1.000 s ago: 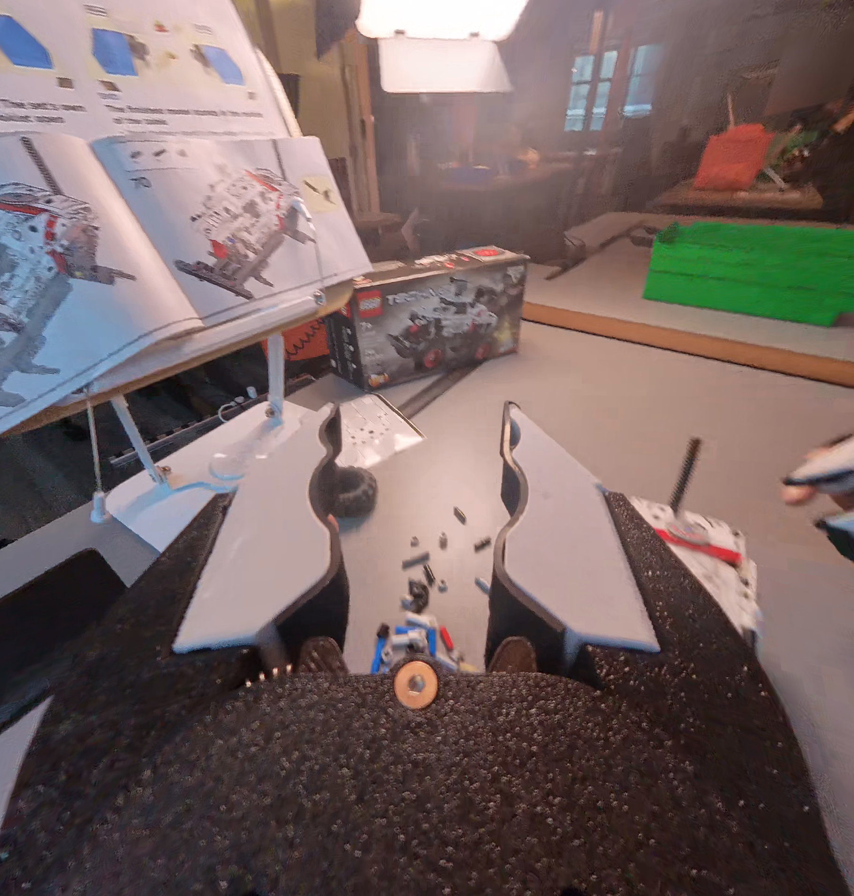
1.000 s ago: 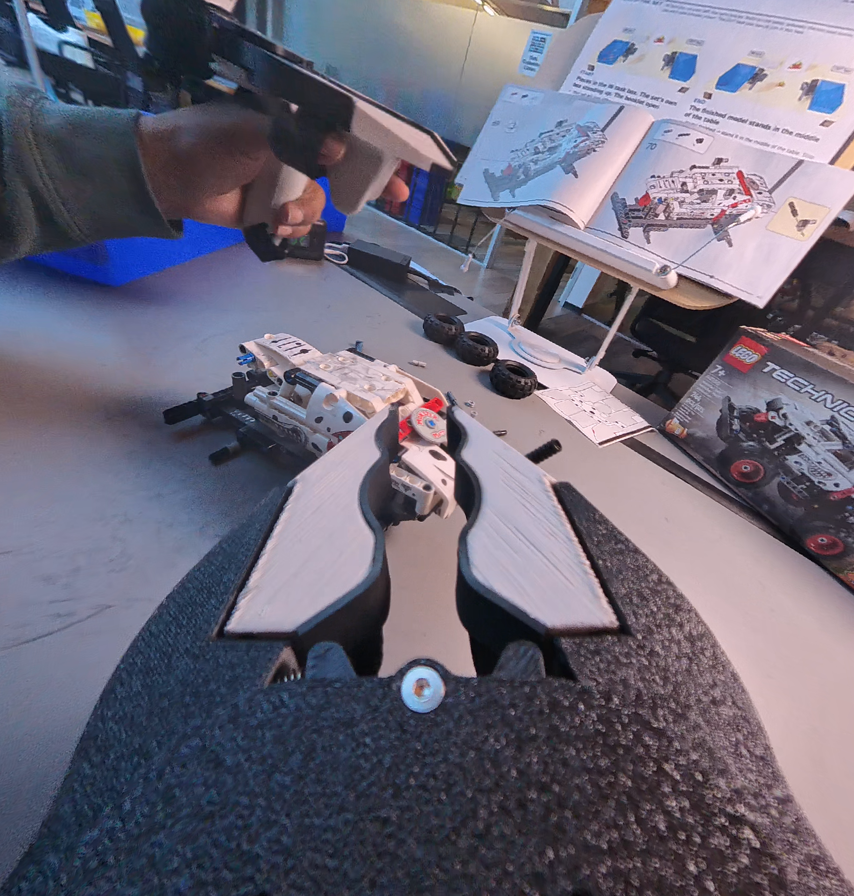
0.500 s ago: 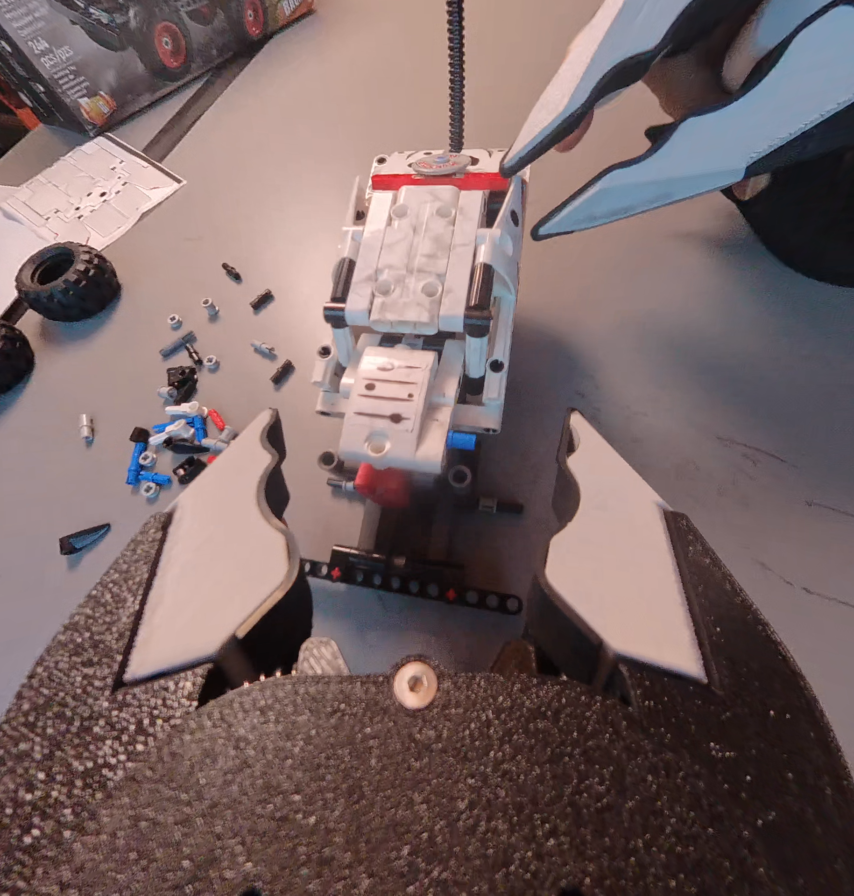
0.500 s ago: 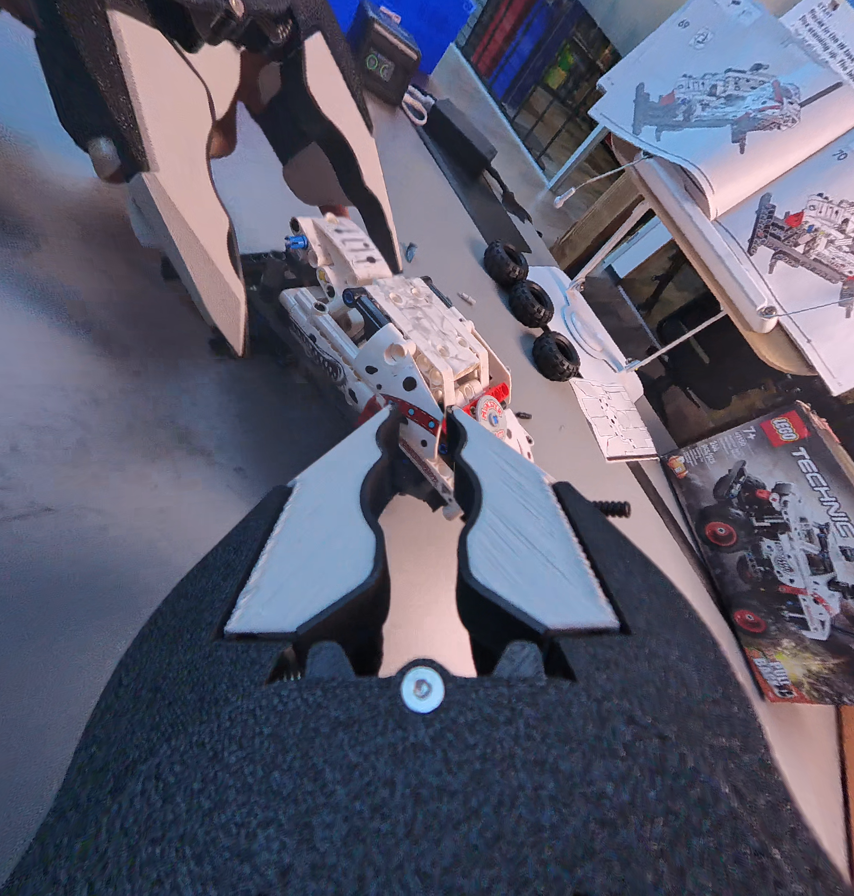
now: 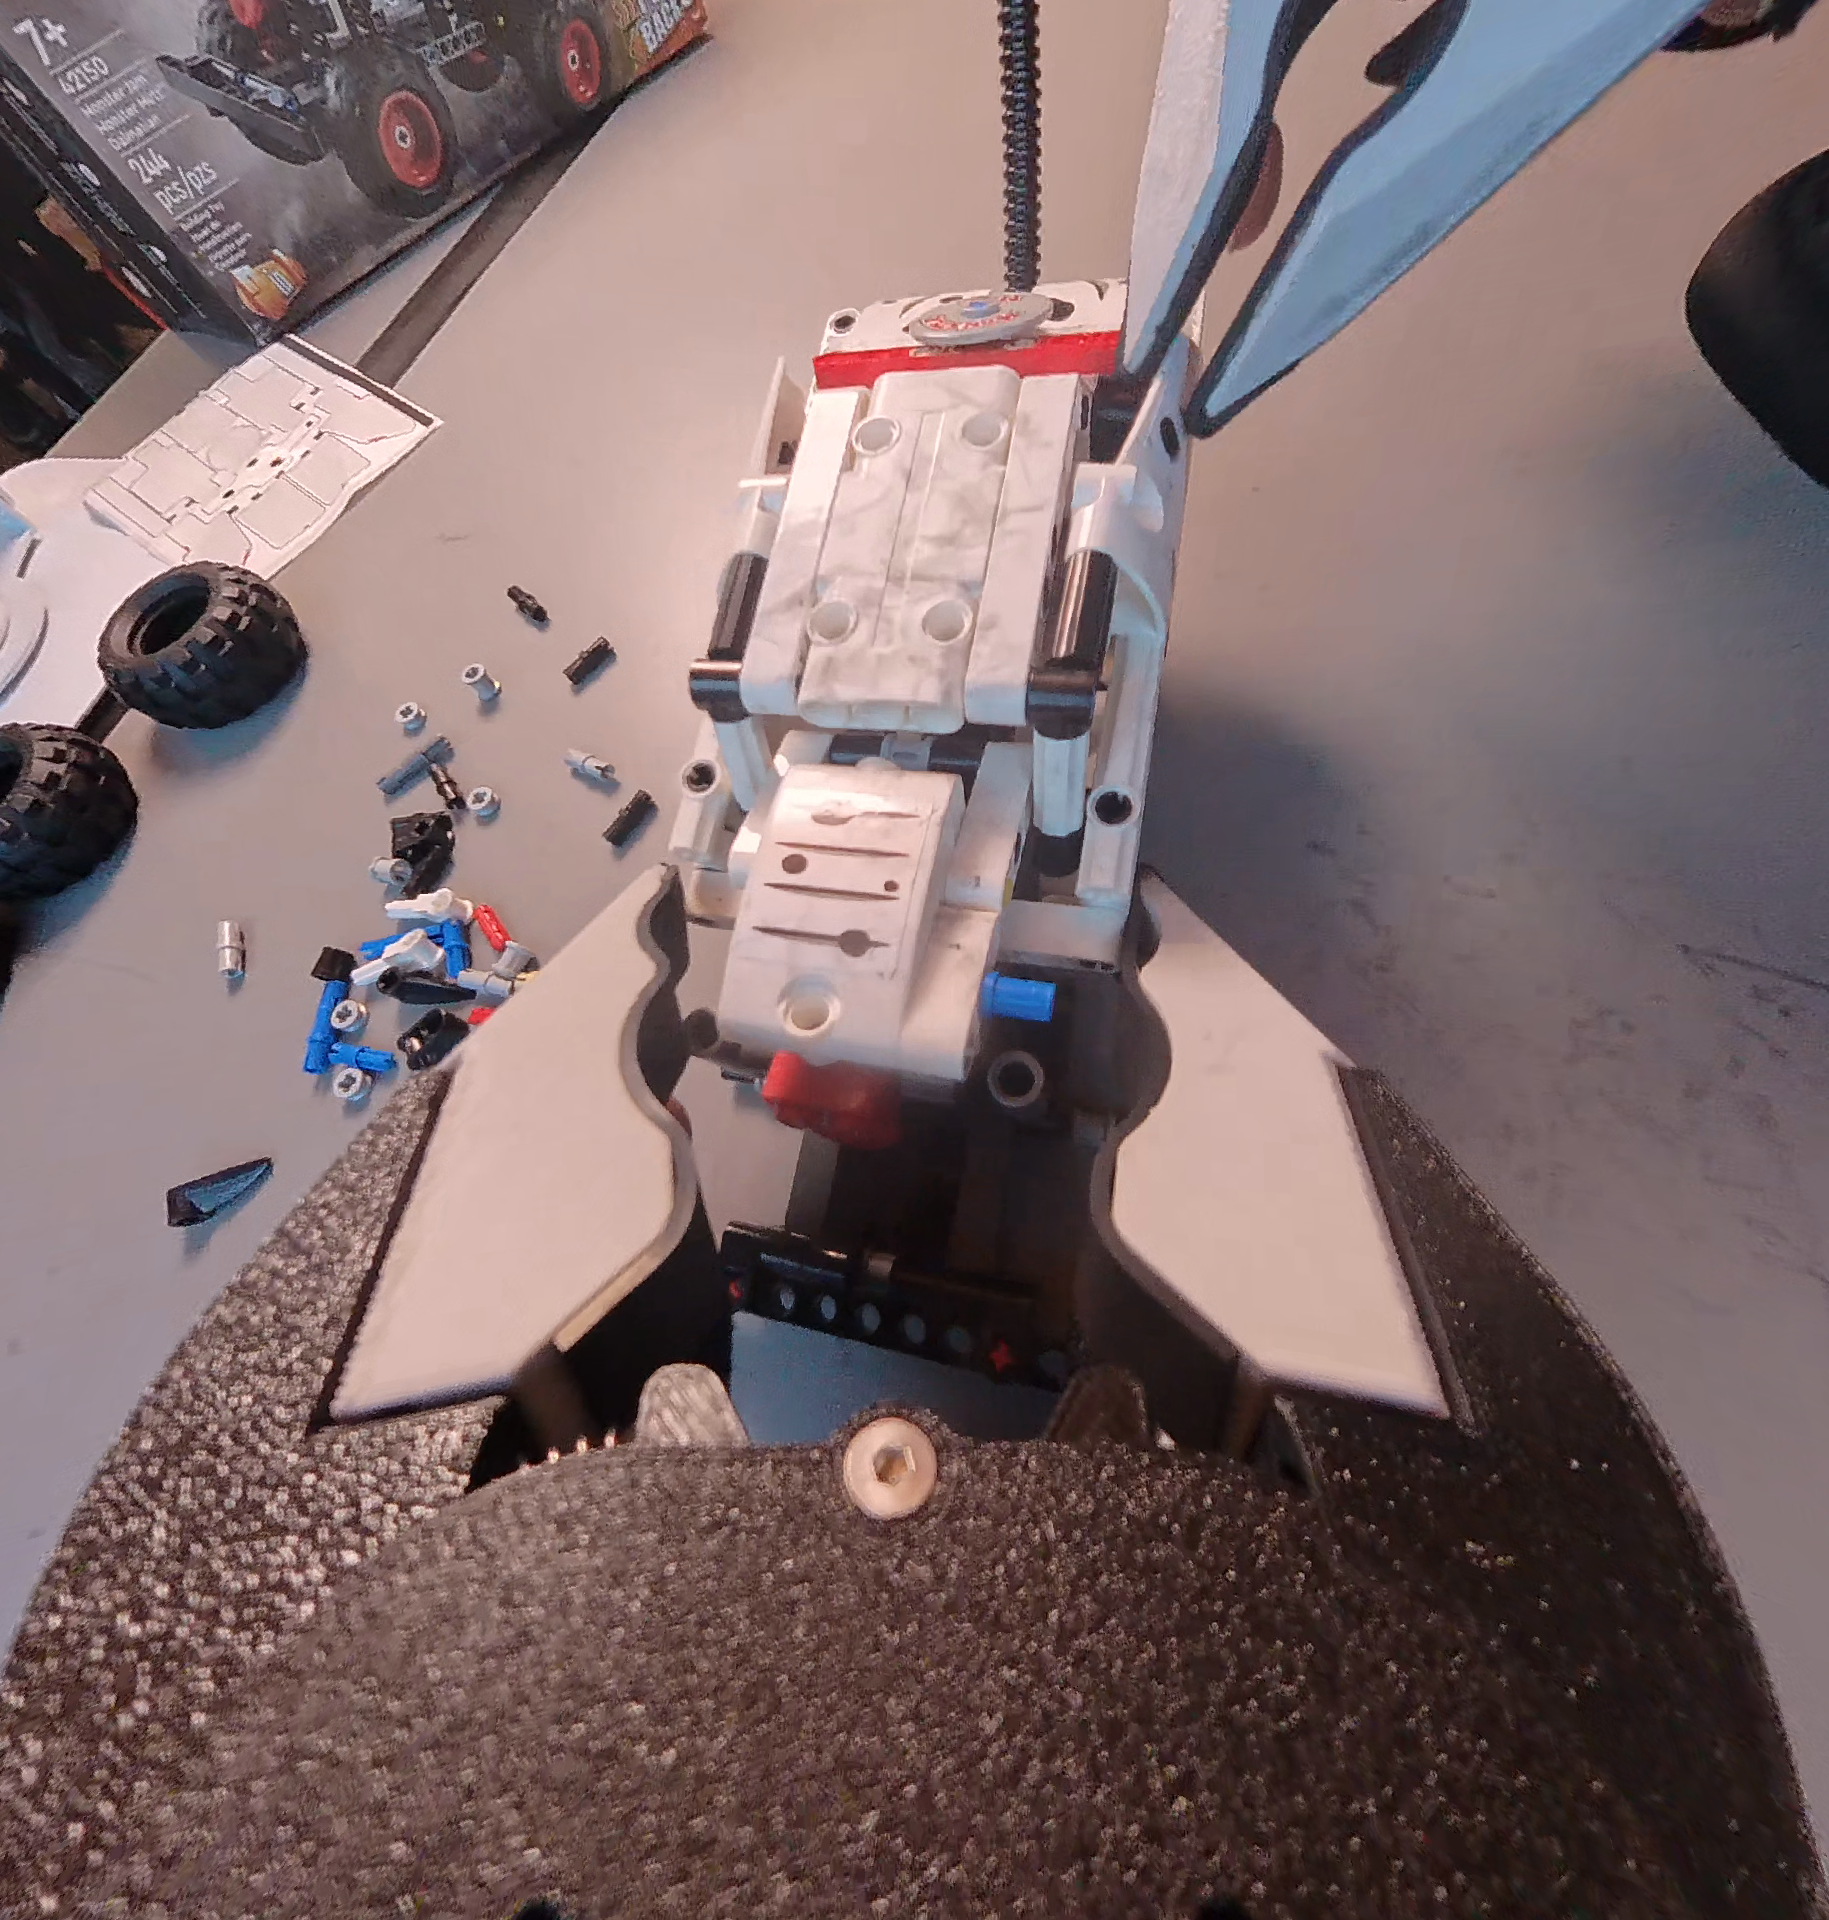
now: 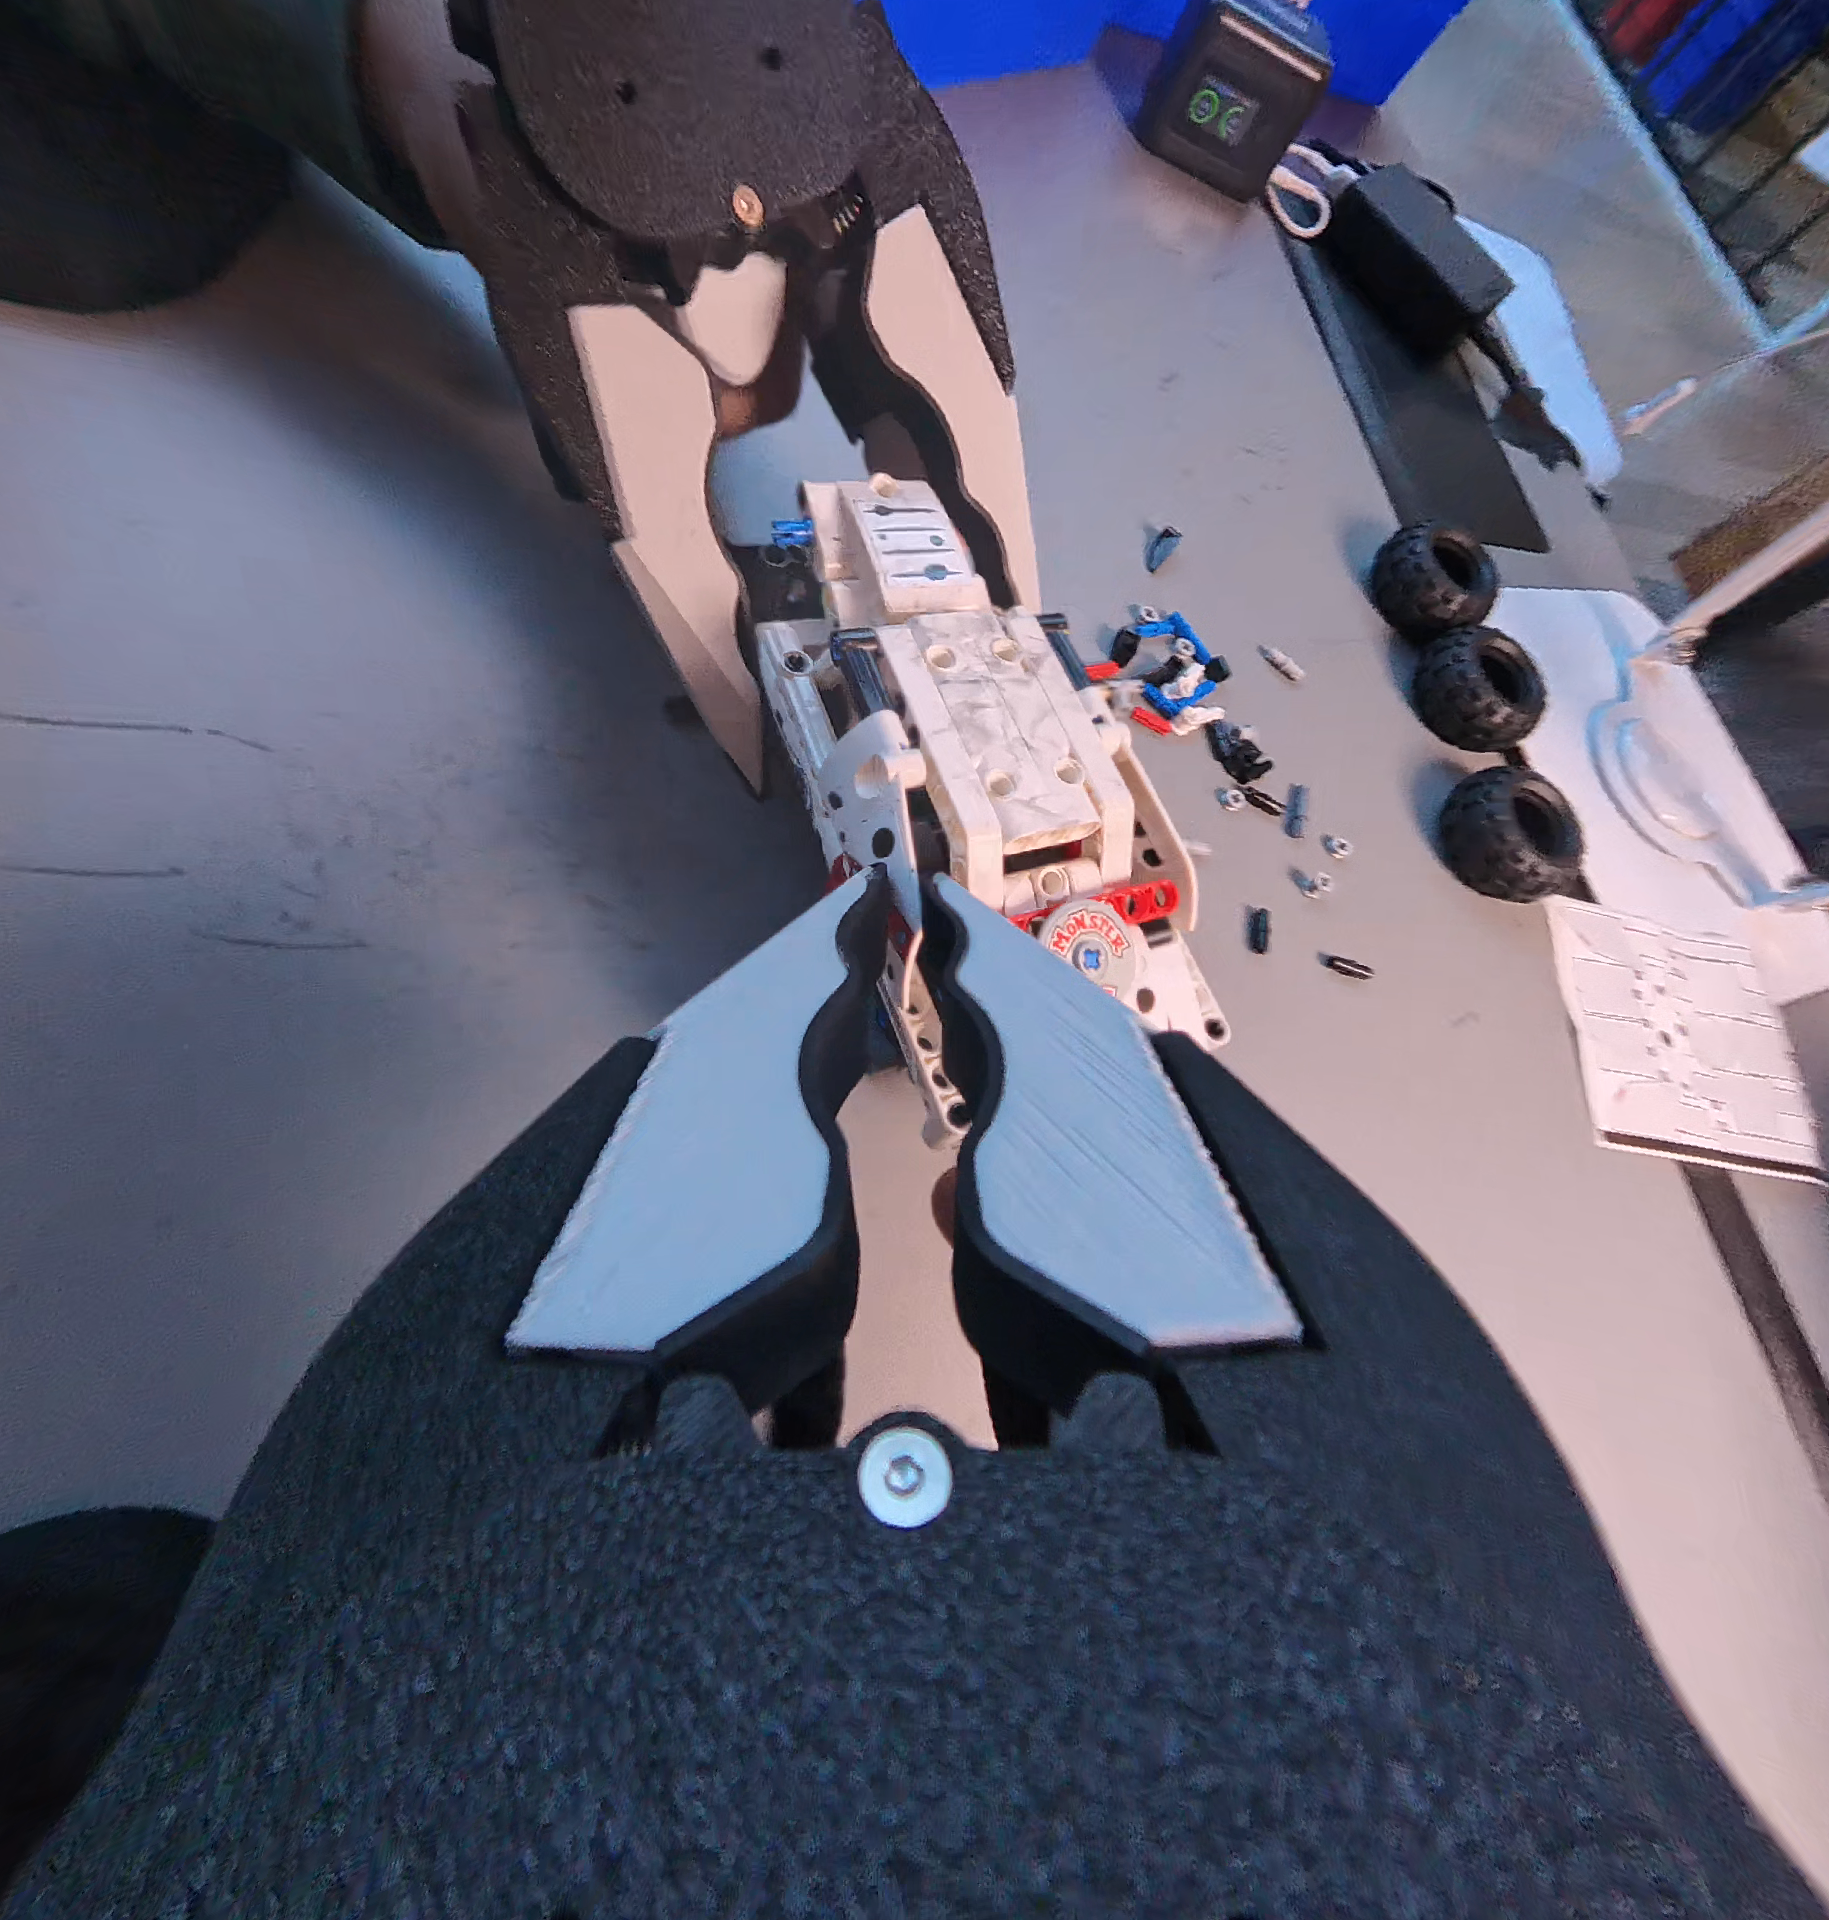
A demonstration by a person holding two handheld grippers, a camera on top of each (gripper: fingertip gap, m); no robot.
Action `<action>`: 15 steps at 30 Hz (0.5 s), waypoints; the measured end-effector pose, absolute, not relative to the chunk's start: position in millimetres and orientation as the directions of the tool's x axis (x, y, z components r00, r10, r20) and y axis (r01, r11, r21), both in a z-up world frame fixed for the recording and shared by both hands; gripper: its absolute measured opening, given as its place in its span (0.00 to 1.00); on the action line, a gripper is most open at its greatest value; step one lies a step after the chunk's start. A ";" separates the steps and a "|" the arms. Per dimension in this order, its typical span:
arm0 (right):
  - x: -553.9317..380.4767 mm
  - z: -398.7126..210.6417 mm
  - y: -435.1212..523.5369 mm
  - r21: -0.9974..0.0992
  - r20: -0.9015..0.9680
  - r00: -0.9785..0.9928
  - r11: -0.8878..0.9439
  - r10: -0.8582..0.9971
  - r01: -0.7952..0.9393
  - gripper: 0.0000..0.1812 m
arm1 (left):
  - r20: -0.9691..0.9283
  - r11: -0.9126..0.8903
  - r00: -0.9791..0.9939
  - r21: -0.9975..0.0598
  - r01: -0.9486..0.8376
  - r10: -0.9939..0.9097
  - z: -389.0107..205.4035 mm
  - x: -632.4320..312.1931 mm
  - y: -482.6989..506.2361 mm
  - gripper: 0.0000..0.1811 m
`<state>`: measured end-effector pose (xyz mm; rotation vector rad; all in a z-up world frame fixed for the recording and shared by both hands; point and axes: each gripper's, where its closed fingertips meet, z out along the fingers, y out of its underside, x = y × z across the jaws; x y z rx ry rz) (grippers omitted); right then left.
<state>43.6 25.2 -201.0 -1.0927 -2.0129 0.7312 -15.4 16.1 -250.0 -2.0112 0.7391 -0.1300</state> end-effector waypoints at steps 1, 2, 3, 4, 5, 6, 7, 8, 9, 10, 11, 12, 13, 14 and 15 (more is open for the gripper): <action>44.9 -200.4 22.2 -0.770 0.270 -0.410 0.451 0.871 0.452 0.02 | -0.196 -0.359 0.806 -0.819 -0.448 -0.559 -250.2 -15.9 15.9 0.45; 45.9 -200.0 18.9 -0.788 0.223 -0.437 0.425 0.871 0.445 0.01 | -0.197 -0.351 0.802 -0.822 -0.449 -0.564 -249.9 -17.5 16.2 0.44; 46.4 -200.0 16.5 -0.801 0.186 -0.458 0.404 0.869 0.441 0.01 | -0.196 -0.341 0.792 -0.824 -0.453 -0.578 -249.7 -17.3 15.1 0.44; 46.3 -199.8 15.2 -0.810 0.157 -0.473 0.387 0.867 0.440 0.01 | -0.196 -0.340 0.787 -0.822 -0.457 -0.585 -249.8 -17.3 13.9 0.44; 46.7 -199.7 13.6 -0.816 0.129 -0.489 0.373 0.863 0.442 0.00 | -0.202 -0.337 0.785 -0.820 -0.463 -0.586 -249.7 -17.4 13.1 0.44; 47.5 -199.6 12.3 -0.820 0.105 -0.505 0.362 0.857 0.444 0.00 | -0.209 -0.333 0.784 -0.819 -0.467 -0.585 -249.4 -17.1 12.3 0.44; 48.3 -199.3 11.4 -0.823 0.085 -0.517 0.353 0.851 0.445 0.00 | -0.207 -0.333 0.784 -0.820 -0.465 -0.585 -249.4 -16.4 11.4 0.44; 48.7 -199.2 11.2 -0.825 0.072 -0.524 0.347 0.848 0.447 0.00 | -0.199 -0.336 0.786 -0.823 -0.458 -0.585 -249.5 -15.4 10.4 0.44; 48.6 -199.1 11.5 -0.824 0.068 -0.525 0.344 0.849 0.450 0.00 | -0.190 -0.339 0.789 -0.826 -0.450 -0.584 -249.5 -14.8 9.4 0.44; 47.7 -199.1 12.8 -0.819 0.079 -0.517 0.352 0.852 0.454 0.00 | -0.186 -0.339 0.789 -0.828 -0.446 -0.585 -249.4 -14.6 8.3 0.44; 47.0 -199.4 14.2 -0.807 0.108 -0.507 0.373 0.855 0.457 0.01 | -0.183 -0.337 0.789 -0.831 -0.443 -0.587 -249.0 -14.8 7.1 0.44; 46.7 -199.6 15.0 -0.793 0.143 -0.499 0.401 0.855 0.459 0.01 | -0.178 -0.333 0.789 -0.835 -0.437 -0.589 -248.4 -15.2 6.0 0.44; 46.6 -199.5 15.5 -0.778 0.176 -0.491 0.426 0.853 0.462 0.01 | -0.170 -0.327 0.788 -0.843 -0.427 -0.592 -246.7 -14.9 5.0 0.44; 46.2 -198.1 15.9 -0.765 0.208 -0.481 0.448 0.852 0.463 0.01 | -0.165 -0.321 0.785 -0.848 -0.421 -0.597 -244.9 -14.6 4.1 0.44; 44.9 -194.6 16.1 -0.759 0.243 -0.464 0.465 0.852 0.455 0.01 | -0.158 -0.319 0.781 -0.850 -0.419 -0.604 -243.8 -14.4 3.2 0.46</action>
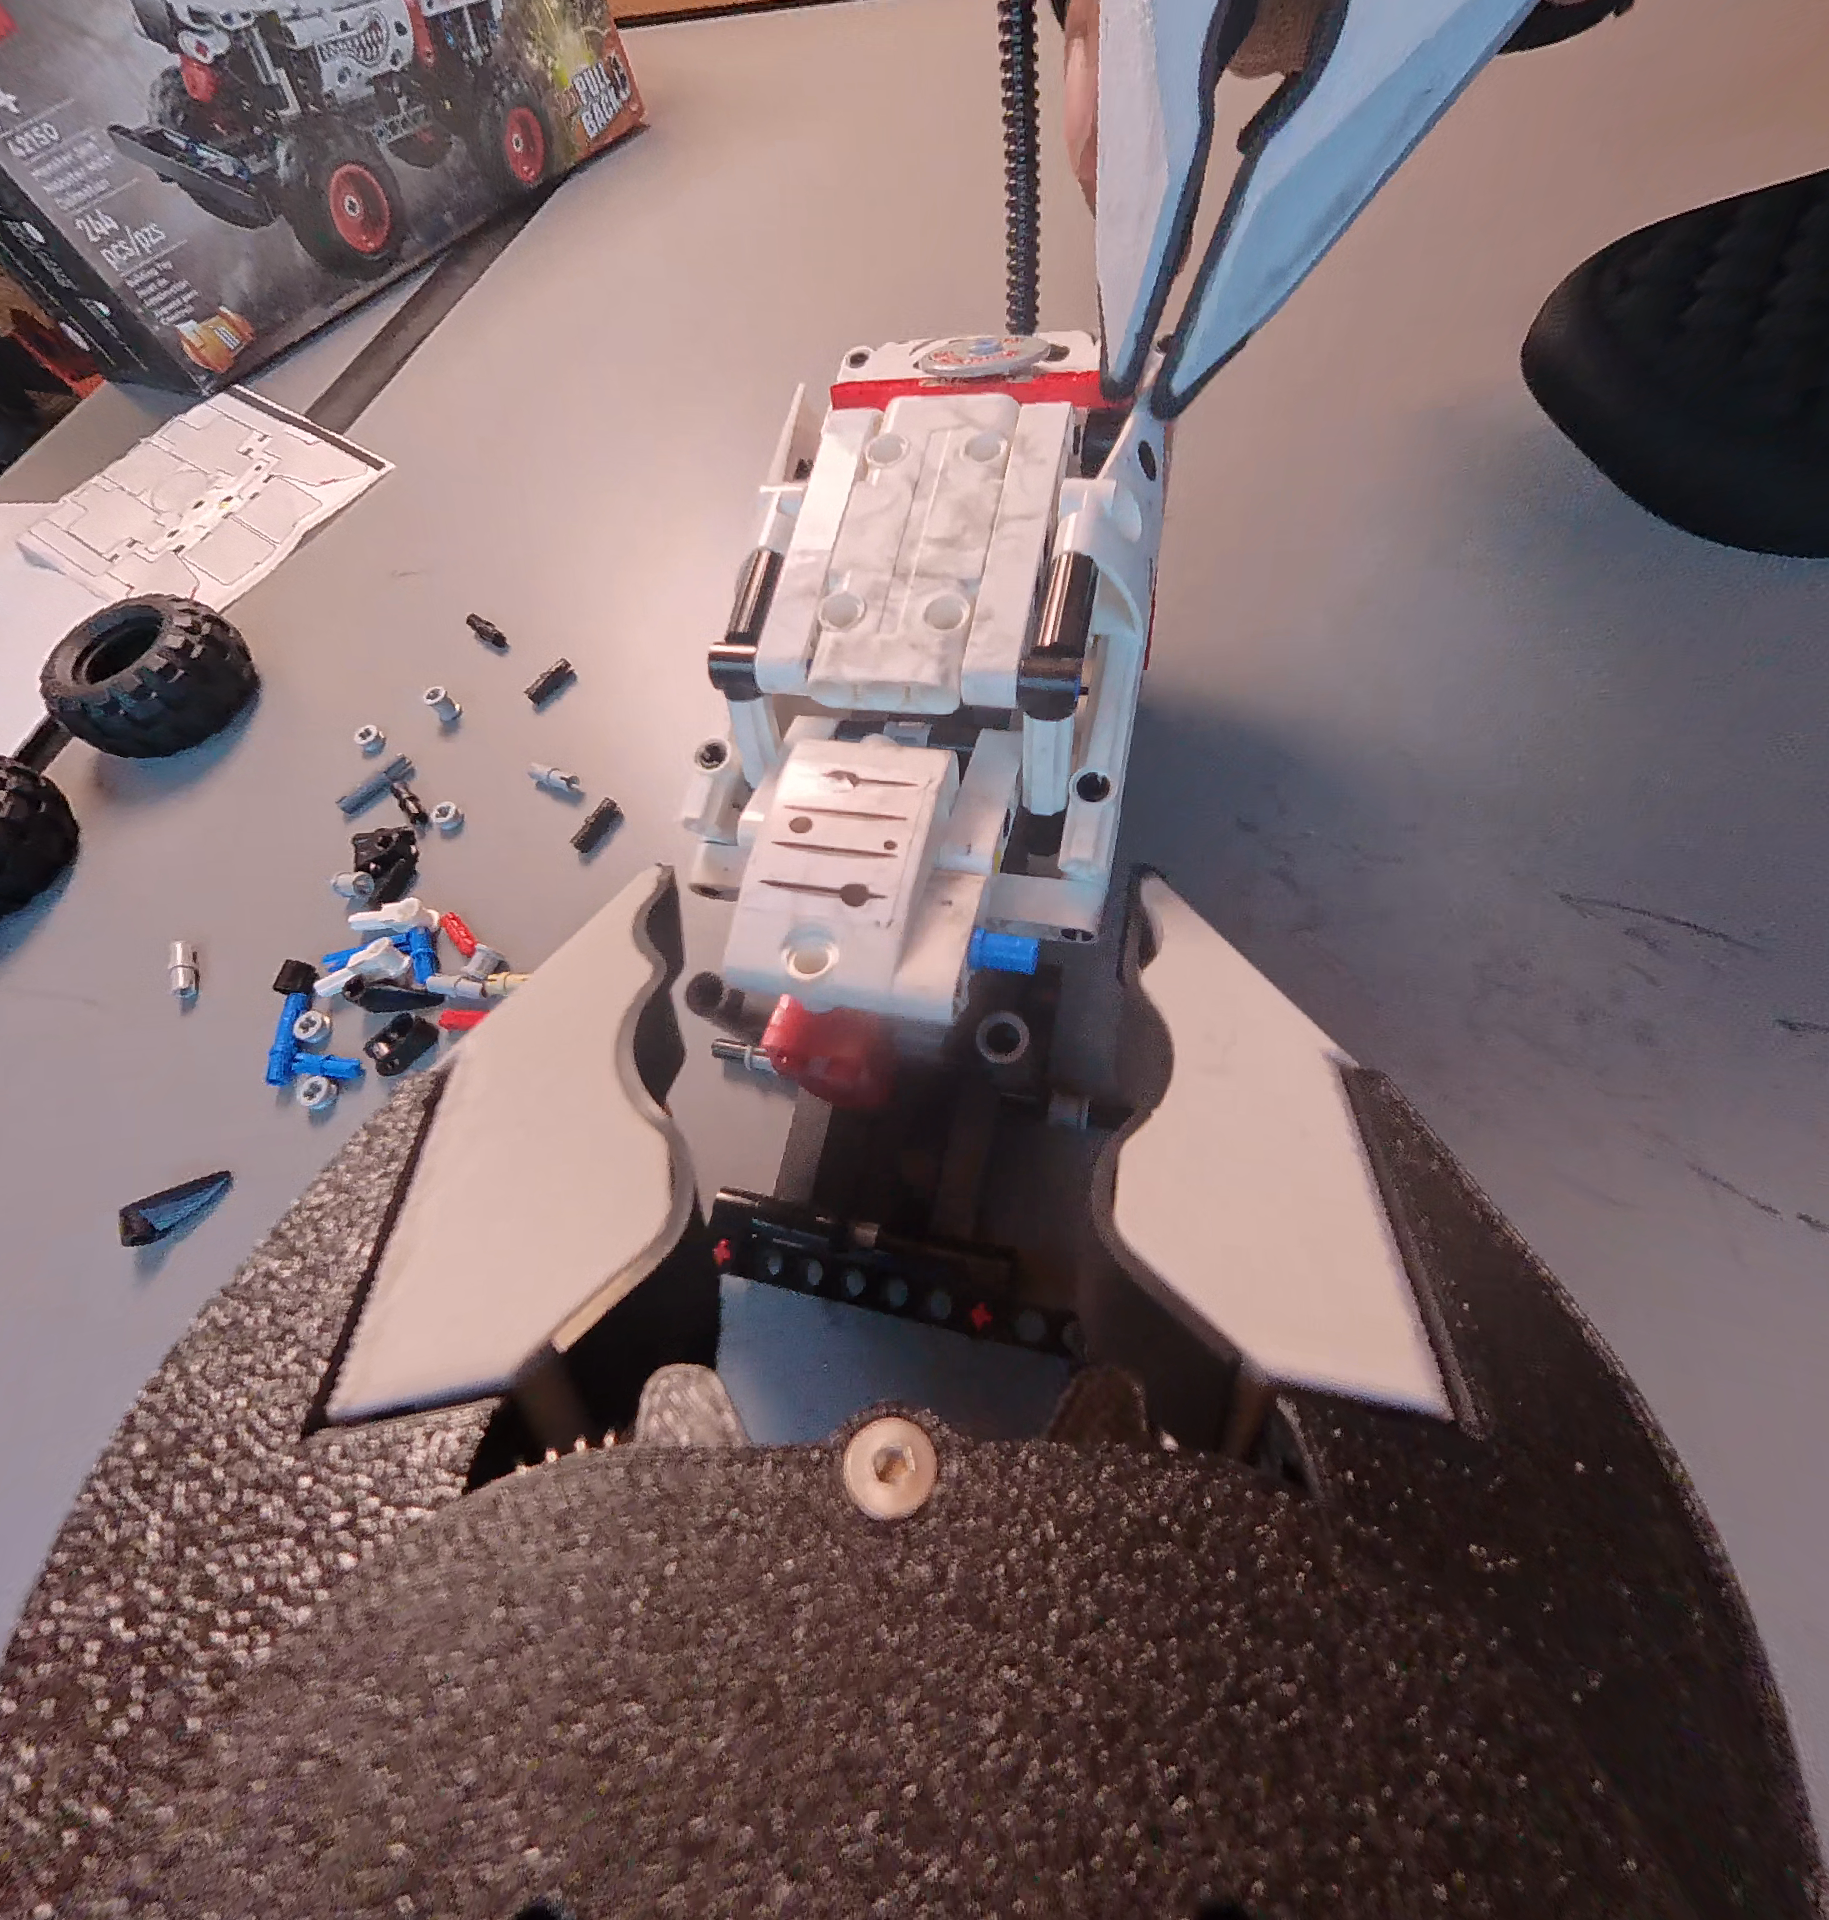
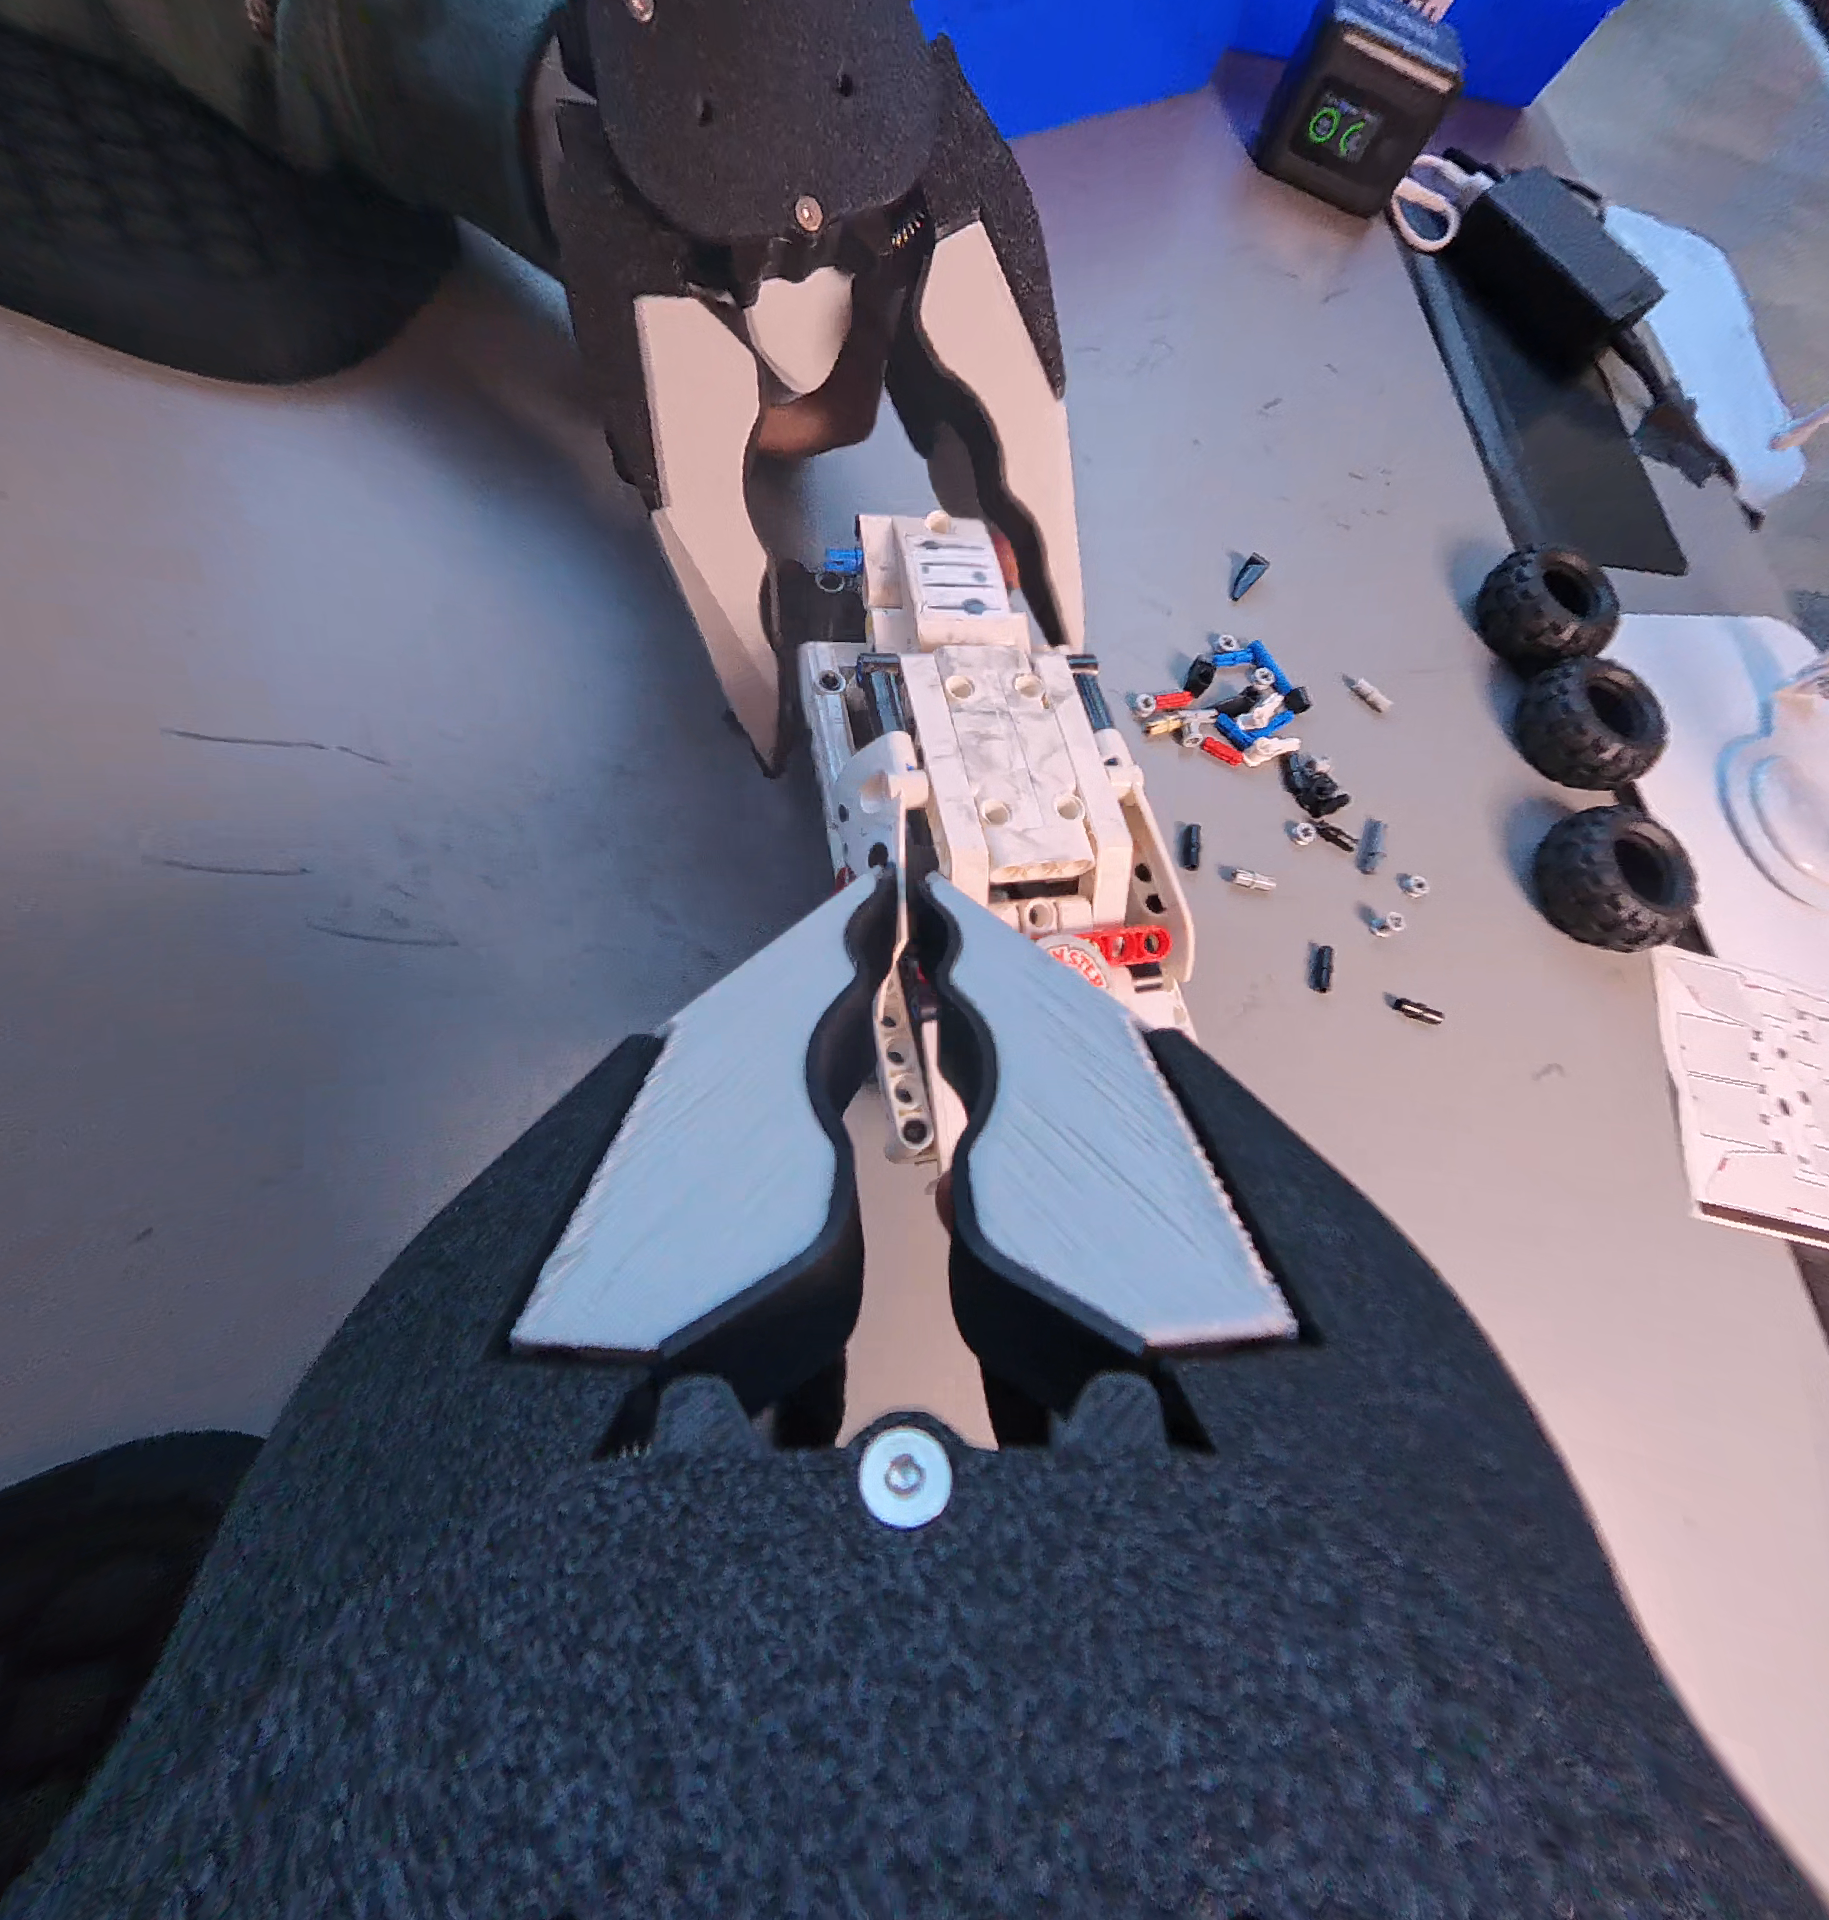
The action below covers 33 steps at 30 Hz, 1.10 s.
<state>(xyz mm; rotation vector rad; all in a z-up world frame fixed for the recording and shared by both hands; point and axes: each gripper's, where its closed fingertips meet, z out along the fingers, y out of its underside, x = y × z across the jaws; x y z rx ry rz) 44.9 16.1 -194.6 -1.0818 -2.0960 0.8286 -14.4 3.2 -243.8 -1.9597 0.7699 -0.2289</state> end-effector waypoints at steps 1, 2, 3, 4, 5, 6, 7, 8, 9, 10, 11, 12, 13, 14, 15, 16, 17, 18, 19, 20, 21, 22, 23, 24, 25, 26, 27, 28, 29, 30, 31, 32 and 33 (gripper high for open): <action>43.7 -190.3 15.5 -0.752 0.279 -0.447 0.483 0.850 0.449 0.02 | -0.149 -0.326 0.779 -0.848 -0.417 -0.609 -244.1 -14.8 2.8 0.49; 42.6 -186.4 13.8 -0.739 0.322 -0.431 0.508 0.843 0.443 0.03 | -0.144 -0.331 0.781 -0.848 -0.413 -0.608 -244.0 -15.9 3.4 0.51; 40.7 -182.0 9.4 -0.727 0.368 -0.415 0.535 0.833 0.430 0.05 | -0.143 -0.327 0.779 -0.851 -0.412 -0.610 -243.4 -15.8 4.1 0.52; 37.7 -179.5 2.5 -0.717 0.406 -0.399 0.557 0.822 0.419 0.05 | -0.142 -0.323 0.778 -0.853 -0.410 -0.612 -242.4 -15.0 5.2 0.52; 34.5 -180.2 -4.3 -0.696 0.449 -0.385 0.586 0.806 0.416 0.06 | -0.141 -0.319 0.778 -0.856 -0.407 -0.613 -241.1 -13.9 7.0 0.52; 30.7 -183.3 -8.2 -0.660 0.507 -0.366 0.624 0.781 0.418 0.07 | -0.138 -0.316 0.774 -0.858 -0.405 -0.618 -239.8 -11.6 8.2 0.52; 26.4 -185.8 -9.1 -0.617 0.574 -0.337 0.665 0.746 0.420 0.08 | -0.133 -0.313 0.771 -0.861 -0.401 -0.622 -238.9 -9.4 9.0 0.51; 23.0 -189.0 -9.5 -0.578 0.628 -0.316 0.698 0.711 0.422 0.08 | -0.131 -0.313 0.769 -0.860 -0.402 -0.626 -239.4 -7.6 9.4 0.49; 19.5 -190.9 -8.0 -0.549 0.671 -0.288 0.719 0.684 0.426 0.08 | -0.141 -0.317 0.769 -0.854 -0.414 -0.624 -241.7 -7.7 10.1 0.45; 16.4 -191.6 -5.3 -0.527 0.706 -0.258 0.733 0.659 0.431 0.07 | -0.161 -0.309 0.770 -0.850 -0.426 -0.618 -242.5 -8.3 11.0 0.45; 14.8 -193.8 -4.2 -0.503 0.727 -0.253 0.746 0.638 0.437 0.07 | -0.168 -0.307 0.772 -0.850 -0.429 -0.613 -242.7 -8.5 11.0 0.45; 13.7 -195.5 -3.4 -0.478 0.744 -0.253 0.757 0.619 0.446 0.07 | -0.165 -0.311 0.776 -0.850 -0.425 -0.609 -242.7 -8.3 10.5 0.45; 12.9 -196.7 -4.2 -0.451 0.761 -0.261 0.773 0.594 0.447 0.07 | -0.167 -0.310 0.778 -0.851 -0.424 -0.606 -242.7 -8.3 10.1 0.45; 11.5 -194.5 -6.4 -0.425 0.786 -0.258 0.793 0.563 0.436 0.07 | -0.171 -0.309 0.780 -0.851 -0.425 -0.602 -242.8 -8.4 9.9 0.45; 10.3 -191.2 -11.6 -0.405 0.808 -0.254 0.814 0.532 0.415 0.05 | -0.175 -0.307 0.782 -0.851 -0.425 -0.598 -242.9 -8.3 9.6 0.45; 10.1 -190.5 -19.3 -0.394 0.816 -0.265 0.830 0.513 0.395 0.04 | -0.185 -0.301 0.781 -0.850 -0.431 -0.596 -243.5 -8.2 9.1 0.45; 10.7 -193.5 -25.6 -0.385 0.813 -0.285 0.836 0.507 0.390 0.02 | -0.203 -0.294 0.778 -0.845 -0.446 -0.595 -244.6 -9.1 8.5 0.45; 11.8 -199.5 -28.1 -0.374 0.805 -0.306 0.834 0.509 0.405 0.03 | -0.223 -0.291 0.771 -0.835 -0.466 -0.596 -246.5 -10.2 7.4 0.45; 12.2 -204.3 -26.9 -0.362 0.803 -0.311 0.830 0.509 0.425 0.03 | -0.234 -0.293 0.766 -0.827 -0.481 -0.599 -248.7 -11.3 6.2 0.46; 11.5 -206.3 -22.9 -0.354 0.810 -0.296 0.824 0.507 0.443 0.03 | -0.236 -0.294 0.767 -0.825 -0.483 -0.596 -249.2 -12.2 5.8 0.45; 11.8 -209.6 -19.4 -0.348 0.806 -0.296 0.815 0.512 0.463 0.03 | -0.233 -0.297 0.769 -0.826 -0.480 -0.595 -249.1 -12.5 5.6 0.45; 11.9 -211.6 -17.4 -0.355 0.796 -0.296 0.804 0.528 0.478 0.04 | -0.231 -0.299 0.772 -0.827 -0.477 -0.592 -249.0 -12.7 5.5 0.45; 11.7 -212.1 -18.0 -0.376 0.777 -0.299 0.789 0.554 0.486 0.03 | -0.235 -0.299 0.774 -0.826 -0.478 -0.588 -248.9 -13.0 5.6 0.45; 11.8 -213.5 -18.0 -0.388 0.755 -0.308 0.774 0.578 0.501 0.03 | -0.237 -0.298 0.775 -0.826 -0.479 -0.586 -248.9 -13.0 5.5 0.45; 12.6 -216.5 -17.0 -0.384 0.734 -0.328 0.762 0.594 0.521 0.04 | -0.235 -0.299 0.776 -0.827 -0.477 -0.586 -248.8 -12.7 5.0 0.45; 12.0 -216.6 -17.2 -0.380 0.725 -0.344 0.763 0.597 0.523 0.04 | -0.237 -0.299 0.776 -0.827 -0.477 -0.584 -248.7 -12.8 4.9 0.44; 12.0 -216.7 -17.2 -0.369 0.717 -0.363 0.765 0.595 0.528 0.04 | -0.234 -0.300 0.777 -0.827 -0.475 -0.585 -248.7 -12.8 4.7 0.44; 11.9 -217.1 -17.2 -0.356 0.710 -0.381 0.768 0.593 0.532 0.04 | -0.230 -0.301 0.777 -0.828 -0.472 -0.585 -248.6 -12.7 4.6 0.45; 11.4 -217.4 -17.6 -0.345 0.701 -0.400 0.772 0.590 0.534 0.04 | -0.225 -0.304 0.779 -0.830 -0.468 -0.586 -248.3 -12.6 4.4 0.45; 11.0 -217.9 -18.0 -0.334 0.694 -0.420 0.778 0.585 0.533 0.04 | -0.216 -0.307 0.782 -0.833 -0.460 -0.585 -247.9 -12.4 4.2 0.45; 10.4 -218.2 -18.5 -0.323 0.689 -0.438 0.785 0.578 0.528 0.04 | -0.202 -0.313 0.787 -0.838 -0.447 -0.583 -247.1 -12.1 4.0 0.45; 10.1 -218.4 -18.8 -0.313 0.688 -0.450 0.792 0.570 0.524 0.04 | -0.180 -0.323 0.794 -0.845 -0.427 -0.581 -246.1 -11.7 4.0 0.45; 9.8 -218.7 -19.3 -0.303 0.690 -0.458 0.799 0.560 0.520 0.04 | -0.153 -0.333 0.801 -0.852 -0.403 -0.579 -244.8 -10.9 3.9 0.45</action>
